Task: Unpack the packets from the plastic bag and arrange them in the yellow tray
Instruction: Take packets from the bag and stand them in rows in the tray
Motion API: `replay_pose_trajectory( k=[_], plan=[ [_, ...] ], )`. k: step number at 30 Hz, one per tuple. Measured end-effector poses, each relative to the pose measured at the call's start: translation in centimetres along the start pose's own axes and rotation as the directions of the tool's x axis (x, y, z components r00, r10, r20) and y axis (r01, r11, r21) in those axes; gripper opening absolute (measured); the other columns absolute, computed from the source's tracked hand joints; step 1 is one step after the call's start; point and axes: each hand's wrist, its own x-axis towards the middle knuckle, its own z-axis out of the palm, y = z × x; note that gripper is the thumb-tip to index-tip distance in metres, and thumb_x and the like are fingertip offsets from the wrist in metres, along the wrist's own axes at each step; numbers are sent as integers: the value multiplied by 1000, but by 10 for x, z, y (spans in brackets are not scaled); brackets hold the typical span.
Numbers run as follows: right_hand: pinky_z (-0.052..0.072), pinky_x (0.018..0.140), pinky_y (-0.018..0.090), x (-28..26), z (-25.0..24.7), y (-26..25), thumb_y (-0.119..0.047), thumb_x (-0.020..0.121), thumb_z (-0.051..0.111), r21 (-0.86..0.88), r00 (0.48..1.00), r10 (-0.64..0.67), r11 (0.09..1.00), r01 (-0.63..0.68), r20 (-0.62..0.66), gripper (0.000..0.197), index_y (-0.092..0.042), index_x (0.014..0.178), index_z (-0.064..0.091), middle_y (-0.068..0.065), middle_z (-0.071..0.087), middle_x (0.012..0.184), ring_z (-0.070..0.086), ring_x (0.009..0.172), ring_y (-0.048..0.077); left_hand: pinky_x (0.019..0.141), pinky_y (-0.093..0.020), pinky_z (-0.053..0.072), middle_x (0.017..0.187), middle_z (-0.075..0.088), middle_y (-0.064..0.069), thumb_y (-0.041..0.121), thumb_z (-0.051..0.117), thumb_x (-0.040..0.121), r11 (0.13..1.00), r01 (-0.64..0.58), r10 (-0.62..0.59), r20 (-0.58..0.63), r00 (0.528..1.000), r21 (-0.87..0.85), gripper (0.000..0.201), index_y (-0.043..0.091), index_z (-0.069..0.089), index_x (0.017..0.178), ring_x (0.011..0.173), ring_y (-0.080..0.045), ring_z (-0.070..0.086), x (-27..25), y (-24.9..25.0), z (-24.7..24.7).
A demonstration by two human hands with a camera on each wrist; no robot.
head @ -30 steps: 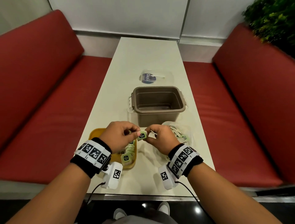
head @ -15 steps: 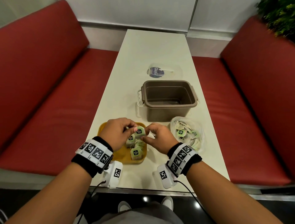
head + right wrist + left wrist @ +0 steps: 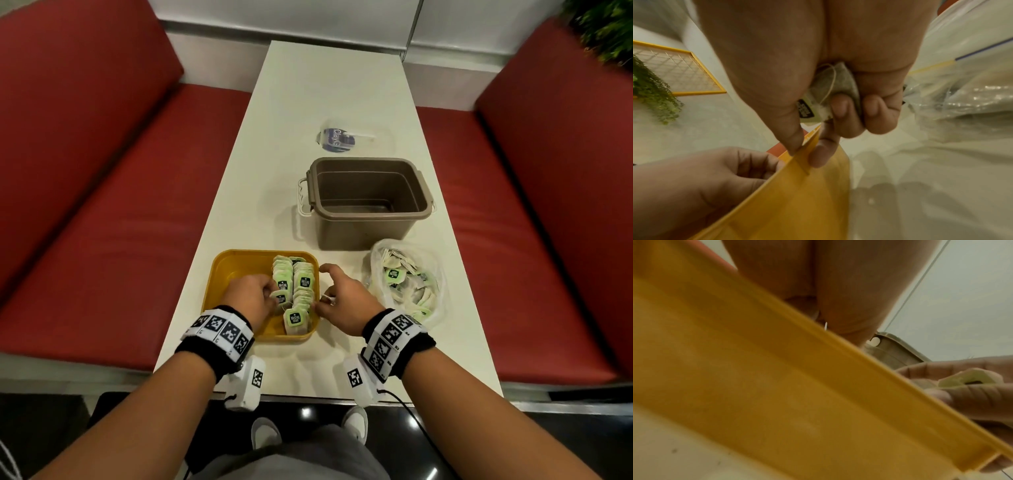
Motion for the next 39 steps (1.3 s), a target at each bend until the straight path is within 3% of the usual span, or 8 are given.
replay_pose_trajectory(
  k=[5, 11, 17, 22, 26, 31, 36, 39],
  plan=[
    [43, 82, 26, -5, -1, -4, -29, 89, 71, 19, 1000, 18, 1000, -18, 8, 69, -25, 146, 32, -2, 63, 92, 61, 95, 19, 71, -30, 53, 85, 65, 2, 29, 82, 70, 999, 50, -50, -27, 998, -12, 42, 26, 52, 99, 79, -21, 64, 2, 1, 14],
    [39, 80, 23, -5, 2, 1, -32, 89, 71, 19, 999, 32, 999, -32, 23, 69, -27, 145, 31, 4, 72, 101, 59, 91, 14, 62, -29, 41, 83, 61, -2, 21, 76, 76, 992, 125, -123, -63, 990, 17, 37, 19, 48, 99, 74, -24, 58, 9, 6, 14],
    [37, 79, 22, -6, -1, 0, -33, 90, 69, -3, 998, 44, 999, -44, 44, 66, -27, 144, 31, 4, 71, 106, 55, 90, 12, 67, -33, 48, 76, 56, -1, 16, 65, 84, 991, 133, -133, -89, 987, -4, 23, 16, 47, 98, 78, -30, 60, 15, 14, 15],
    [37, 56, 20, -5, -1, 2, -22, 85, 67, 23, 999, 34, 999, -34, -35, 38, -19, 111, 39, -2, 59, 85, 53, 70, 13, 70, -31, 49, 86, 63, -1, 25, 85, 69, 992, 130, -130, -7, 991, 3, 52, 20, 46, 103, 83, -24, 63, 14, 12, 9],
    [32, 55, 27, -1, -6, -3, -10, 83, 60, 42, 995, -31, 998, 35, -96, 21, -17, 84, 39, -5, 47, 72, 40, 61, 9, 77, -31, 49, 94, 60, 5, 25, 76, 79, 999, -43, 43, -106, 993, 2, 31, 27, 54, 100, 85, -17, 59, 6, 17, -8],
    [36, 57, 28, 3, -9, -11, -7, 82, 61, 100, 978, -131, 984, 149, -162, 13, -13, 79, 50, -5, 49, 69, 42, 60, 9, 73, -20, 45, 96, 57, 14, 29, 75, 82, 903, -417, 412, -66, 909, -103, 21, 34, 66, 100, 76, -2, 53, -17, 45, -32],
    [49, 61, 30, 3, -8, -14, -15, 87, 69, 212, 973, -153, 959, 188, -171, 11, -19, 83, 60, -5, 61, 72, 55, 63, 11, 76, -28, 47, 89, 59, 13, 27, 71, 86, 888, -460, 458, -72, 886, -12, 5, 28, 70, 92, 78, -7, 53, -20, 57, -40],
    [56, 71, 39, 6, -9, -13, -20, 83, 77, 250, 972, -122, 953, 171, -200, 13, -17, 86, 65, 1, 69, 81, 65, 77, 21, 74, -23, 44, 87, 62, 13, 26, 68, 89, 893, -450, 447, -106, 888, -8, 6, 23, 70, 95, 80, -7, 55, -20, 58, -46]
  ],
)
